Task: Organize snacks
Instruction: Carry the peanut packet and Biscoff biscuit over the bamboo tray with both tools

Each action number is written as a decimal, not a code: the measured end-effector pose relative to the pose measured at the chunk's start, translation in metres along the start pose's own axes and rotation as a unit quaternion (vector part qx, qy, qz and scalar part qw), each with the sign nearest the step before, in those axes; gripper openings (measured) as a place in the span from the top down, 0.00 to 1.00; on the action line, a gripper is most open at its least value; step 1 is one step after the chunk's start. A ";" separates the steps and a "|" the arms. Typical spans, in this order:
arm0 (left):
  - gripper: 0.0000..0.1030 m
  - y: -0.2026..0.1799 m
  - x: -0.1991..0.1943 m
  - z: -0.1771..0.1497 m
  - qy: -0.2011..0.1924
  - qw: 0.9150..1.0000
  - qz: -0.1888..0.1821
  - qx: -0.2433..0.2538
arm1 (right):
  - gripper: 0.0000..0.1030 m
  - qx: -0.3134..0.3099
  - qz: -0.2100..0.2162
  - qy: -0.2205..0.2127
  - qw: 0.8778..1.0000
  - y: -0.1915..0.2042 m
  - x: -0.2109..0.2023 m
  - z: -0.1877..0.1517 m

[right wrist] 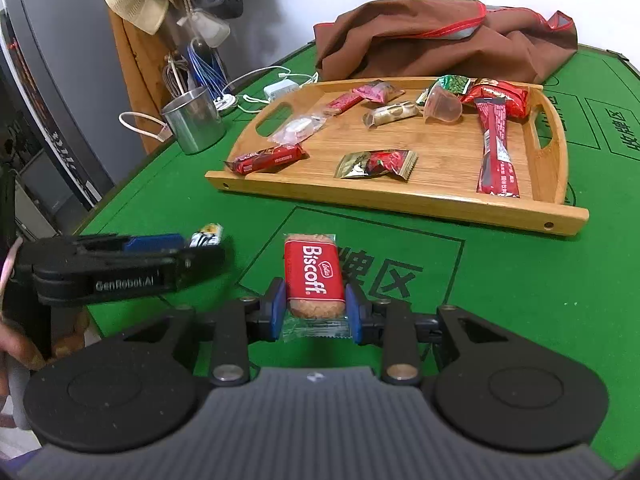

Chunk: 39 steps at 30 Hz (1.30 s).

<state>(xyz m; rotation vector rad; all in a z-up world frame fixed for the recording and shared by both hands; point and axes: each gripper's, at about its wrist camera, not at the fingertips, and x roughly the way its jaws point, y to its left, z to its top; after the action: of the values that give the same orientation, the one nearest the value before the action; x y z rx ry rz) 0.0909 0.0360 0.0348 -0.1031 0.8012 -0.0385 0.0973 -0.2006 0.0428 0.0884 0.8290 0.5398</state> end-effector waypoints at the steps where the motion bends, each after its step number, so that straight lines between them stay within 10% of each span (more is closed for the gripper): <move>1: 0.29 0.002 0.003 -0.002 0.006 1.000 0.009 -0.008 | 0.65 0.001 0.002 0.005 1.000 0.001 -0.001 0.001; 8: 0.29 0.000 0.015 -0.014 0.001 0.997 0.081 -0.022 | 0.65 -0.002 -0.004 0.036 0.999 0.001 -0.008 0.015; 14: 0.49 -0.003 0.018 -0.022 -0.061 0.991 0.113 -0.027 | 0.65 -0.018 -0.012 0.035 0.999 -0.006 0.001 0.018; 27: 0.53 -0.010 -0.001 -0.018 -0.074 0.992 0.104 -0.018 | 0.65 -0.067 -0.061 0.005 0.996 -0.005 0.010 0.002; 39: 0.53 -0.026 -0.012 0.028 -0.107 0.992 0.053 0.033 | 0.65 0.015 -0.077 -0.019 0.997 -0.016 0.007 0.020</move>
<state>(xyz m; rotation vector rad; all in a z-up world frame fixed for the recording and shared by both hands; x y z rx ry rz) 0.1030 0.0130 0.0654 -0.0007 0.5890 0.0465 0.1225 -0.2078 0.0471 0.0612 0.7997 0.3786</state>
